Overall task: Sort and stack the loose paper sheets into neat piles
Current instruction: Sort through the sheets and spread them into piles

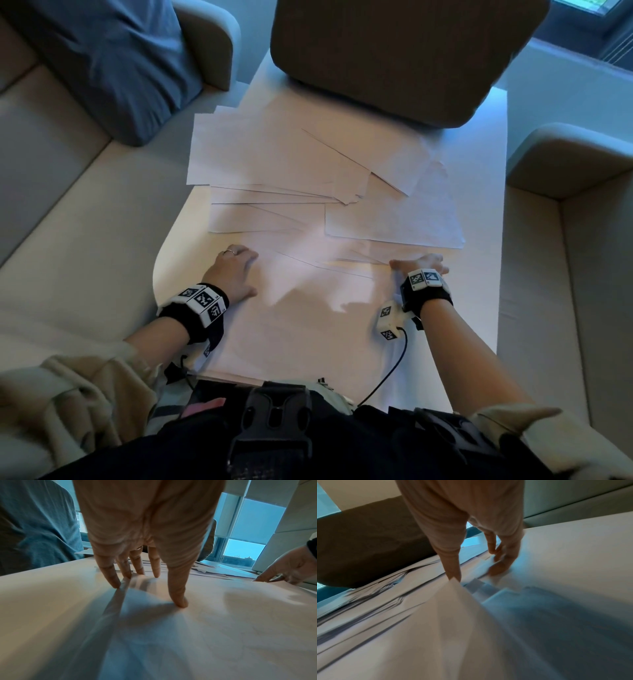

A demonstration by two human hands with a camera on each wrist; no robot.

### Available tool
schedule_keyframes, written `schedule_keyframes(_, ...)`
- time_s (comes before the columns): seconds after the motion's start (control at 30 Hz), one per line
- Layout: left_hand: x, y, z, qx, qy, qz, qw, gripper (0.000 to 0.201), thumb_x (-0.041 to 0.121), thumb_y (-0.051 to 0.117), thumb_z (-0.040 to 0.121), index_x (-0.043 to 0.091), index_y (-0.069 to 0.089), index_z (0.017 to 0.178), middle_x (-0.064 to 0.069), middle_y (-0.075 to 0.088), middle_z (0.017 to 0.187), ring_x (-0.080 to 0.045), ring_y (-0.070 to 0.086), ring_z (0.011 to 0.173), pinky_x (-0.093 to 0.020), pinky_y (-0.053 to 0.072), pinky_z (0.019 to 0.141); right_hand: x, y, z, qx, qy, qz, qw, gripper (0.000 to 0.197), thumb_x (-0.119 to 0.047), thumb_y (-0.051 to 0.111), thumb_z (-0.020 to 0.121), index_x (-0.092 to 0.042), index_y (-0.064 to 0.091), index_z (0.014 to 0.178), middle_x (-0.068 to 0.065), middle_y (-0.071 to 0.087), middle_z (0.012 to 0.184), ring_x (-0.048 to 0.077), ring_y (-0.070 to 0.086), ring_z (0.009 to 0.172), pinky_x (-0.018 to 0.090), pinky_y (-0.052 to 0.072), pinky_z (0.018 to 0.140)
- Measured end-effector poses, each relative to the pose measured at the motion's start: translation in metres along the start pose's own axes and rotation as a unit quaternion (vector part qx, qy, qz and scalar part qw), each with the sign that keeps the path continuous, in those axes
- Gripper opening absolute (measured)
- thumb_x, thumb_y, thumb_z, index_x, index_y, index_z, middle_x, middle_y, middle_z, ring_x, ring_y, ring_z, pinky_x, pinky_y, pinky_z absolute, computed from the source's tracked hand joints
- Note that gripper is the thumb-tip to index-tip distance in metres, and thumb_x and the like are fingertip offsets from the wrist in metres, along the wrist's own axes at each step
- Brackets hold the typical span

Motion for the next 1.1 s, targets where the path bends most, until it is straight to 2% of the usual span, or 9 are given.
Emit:
schedule_keyframes(0.1, 0.000, 0.001, 0.000, 0.003, 0.000, 0.002, 1.000, 0.077, 0.023, 0.083, 0.065, 0.022, 0.048, 0.133, 0.000, 0.036, 0.138, -0.025, 0.035, 0.127, -0.036, 0.036, 0.106, -0.007, 0.000, 0.001, -0.026, -0.024, 0.017, 0.999, 0.045, -0.025, 0.084, 0.061, -0.004, 0.052, 0.084, 0.014, 0.062, 0.100, 0.030, 0.066, 0.078, 0.036, 0.057, 0.070)
schedule_keyframes(0.17, 0.000, 0.001, 0.001, 0.005, -0.004, -0.002, 1.000, 0.077, 0.022, 0.083, 0.064, 0.023, 0.048, 0.133, 0.001, 0.036, 0.139, -0.024, 0.035, 0.127, -0.035, 0.035, 0.106, -0.010, 0.000, 0.002, -0.023, -0.035, 0.034, 0.999, 0.040, -0.022, 0.087, 0.058, -0.004, 0.056, 0.076, 0.014, 0.068, 0.092, 0.027, 0.068, 0.075, 0.034, 0.058, 0.067)
schedule_keyframes(0.33, 0.000, 0.000, 0.000, 0.006, -0.005, 0.002, 1.000, 0.076, 0.023, 0.082, 0.065, 0.024, 0.048, 0.133, 0.002, 0.036, 0.139, -0.023, 0.035, 0.127, -0.034, 0.036, 0.105, -0.006, 0.001, 0.005, -0.032, -0.035, 0.003, 0.999, 0.058, -0.036, 0.086, 0.049, -0.010, 0.061, 0.094, 0.012, 0.064, 0.104, 0.030, 0.065, 0.092, 0.043, 0.057, 0.078)
schedule_keyframes(0.43, 0.000, 0.000, -0.001, 0.006, -0.002, 0.004, 1.000, 0.076, 0.023, 0.082, 0.066, 0.023, 0.047, 0.134, 0.001, 0.035, 0.139, -0.024, 0.035, 0.128, -0.035, 0.036, 0.105, -0.006, -0.002, 0.006, -0.043, -0.035, -0.023, 0.998, 0.070, -0.040, 0.084, 0.055, -0.011, 0.053, 0.110, 0.010, 0.054, 0.114, 0.033, 0.060, 0.099, 0.038, 0.053, 0.074)
schedule_keyframes(0.7, -0.001, 0.000, -0.001, 0.008, -0.001, 0.004, 1.000, 0.077, 0.025, 0.082, 0.066, 0.024, 0.047, 0.134, 0.003, 0.035, 0.139, -0.022, 0.034, 0.129, -0.035, 0.036, 0.106, -0.022, -0.004, 0.007, -0.057, -0.076, 0.144, 0.985, 0.024, -0.021, 0.065, 0.073, -0.009, 0.059, 0.093, 0.007, 0.061, 0.084, 0.025, 0.060, 0.074, 0.033, 0.050, 0.070)
schedule_keyframes(0.77, -0.002, -0.001, -0.001, 0.010, -0.001, 0.010, 1.000, 0.077, 0.026, 0.082, 0.066, 0.025, 0.047, 0.134, 0.004, 0.036, 0.139, -0.021, 0.034, 0.129, -0.036, 0.037, 0.105, -0.030, -0.011, 0.004, -0.066, -0.069, 0.244, 0.965, 0.029, -0.011, 0.059, 0.081, -0.002, 0.057, 0.109, 0.008, 0.053, 0.077, 0.023, 0.055, 0.067, 0.031, 0.050, 0.067)
schedule_keyframes(0.83, -0.001, -0.001, 0.000, 0.011, 0.002, 0.015, 1.000, 0.077, 0.027, 0.082, 0.065, 0.026, 0.047, 0.134, 0.004, 0.036, 0.139, -0.021, 0.035, 0.128, -0.037, 0.038, 0.104, -0.040, -0.020, -0.003, -0.082, -0.052, 0.353, 0.931, 0.009, 0.000, 0.058, 0.082, -0.007, 0.052, 0.085, 0.008, 0.049, 0.069, 0.016, 0.051, 0.050, 0.022, 0.049, 0.048)
schedule_keyframes(0.9, -0.001, -0.002, 0.000, 0.012, 0.002, 0.013, 1.000, 0.077, 0.026, 0.083, 0.065, 0.026, 0.048, 0.133, 0.005, 0.036, 0.139, -0.020, 0.035, 0.129, -0.036, 0.038, 0.104, -0.047, -0.029, -0.008, -0.095, -0.028, 0.439, 0.893, 0.022, 0.005, 0.056, 0.082, -0.013, 0.043, 0.080, 0.011, 0.049, 0.067, 0.014, 0.050, 0.038, 0.018, 0.043, 0.038)
schedule_keyframes(1.1, 0.008, -0.009, -0.003, 0.014, 0.008, 0.042, 0.999, 0.096, 0.036, 0.083, 0.062, 0.021, 0.033, 0.142, -0.004, 0.029, 0.144, -0.025, 0.033, 0.132, -0.040, 0.037, 0.105, -0.090, -0.057, -0.075, -0.202, -0.063, 0.570, 0.794, 0.059, 0.006, 0.050, 0.091, -0.020, 0.021, 0.135, 0.016, 0.053, 0.089, 0.015, 0.065, 0.048, 0.026, 0.057, 0.050)
Point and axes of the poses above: each hand's wrist, its own z-axis towards the middle knuckle, its own y-axis out of the palm, x = y × z, the point moved 8 cm from there along z, towards the middle knuckle
